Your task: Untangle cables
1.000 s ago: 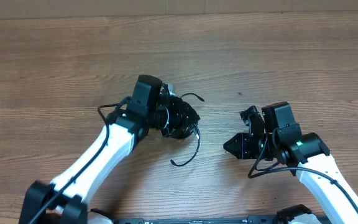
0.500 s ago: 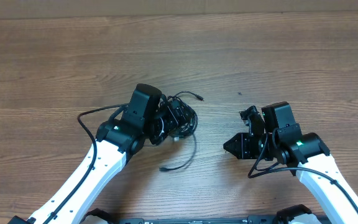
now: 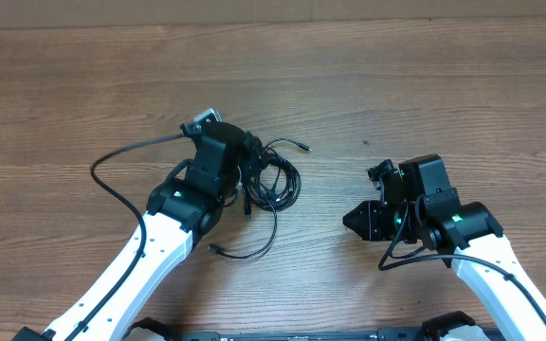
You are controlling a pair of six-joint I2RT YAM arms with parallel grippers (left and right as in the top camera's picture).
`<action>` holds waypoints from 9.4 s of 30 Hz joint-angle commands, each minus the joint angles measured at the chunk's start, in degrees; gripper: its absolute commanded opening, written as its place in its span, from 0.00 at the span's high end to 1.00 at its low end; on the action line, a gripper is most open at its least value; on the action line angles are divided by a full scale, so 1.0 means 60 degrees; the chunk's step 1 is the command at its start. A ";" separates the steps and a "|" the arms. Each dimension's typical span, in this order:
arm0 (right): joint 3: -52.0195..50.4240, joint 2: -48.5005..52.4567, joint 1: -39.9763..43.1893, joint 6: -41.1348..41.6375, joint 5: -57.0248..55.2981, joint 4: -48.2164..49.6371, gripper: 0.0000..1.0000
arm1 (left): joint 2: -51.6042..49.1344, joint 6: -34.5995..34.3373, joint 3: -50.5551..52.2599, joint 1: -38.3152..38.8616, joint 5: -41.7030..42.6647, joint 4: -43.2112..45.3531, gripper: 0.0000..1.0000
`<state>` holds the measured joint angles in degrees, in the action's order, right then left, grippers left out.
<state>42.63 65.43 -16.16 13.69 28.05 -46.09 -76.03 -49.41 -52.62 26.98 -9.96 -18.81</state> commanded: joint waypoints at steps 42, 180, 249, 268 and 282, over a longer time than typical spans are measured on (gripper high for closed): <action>-0.0069 0.0204 0.0018 0.0004 -0.0492 0.0372 0.76 | -0.4517 -0.3909 -0.0007 -0.0095 0.6175 -0.0619 0.00; -0.0069 -0.1836 -0.1537 0.1617 -0.1326 0.0291 0.95 | 0.5923 0.4309 -0.0058 -0.2153 0.4819 -0.5333 0.96; -0.0069 0.0699 -0.3934 0.3140 -0.4069 0.7916 0.76 | 0.5880 0.3515 -0.0058 -0.2153 1.1216 -0.2328 0.96; -0.0069 0.0699 -0.3934 0.4258 -0.7992 0.3912 0.76 | 0.5869 0.4189 -0.0058 -0.2153 0.7133 -0.4211 0.88; -0.0069 0.0696 -0.3934 0.4215 -0.6069 0.3723 0.55 | 0.5384 0.4120 -0.0058 -0.2153 0.6553 -0.4477 0.41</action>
<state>42.30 69.71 -39.79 39.03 -12.16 -23.88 -41.93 -25.12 -51.48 14.15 30.46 -45.67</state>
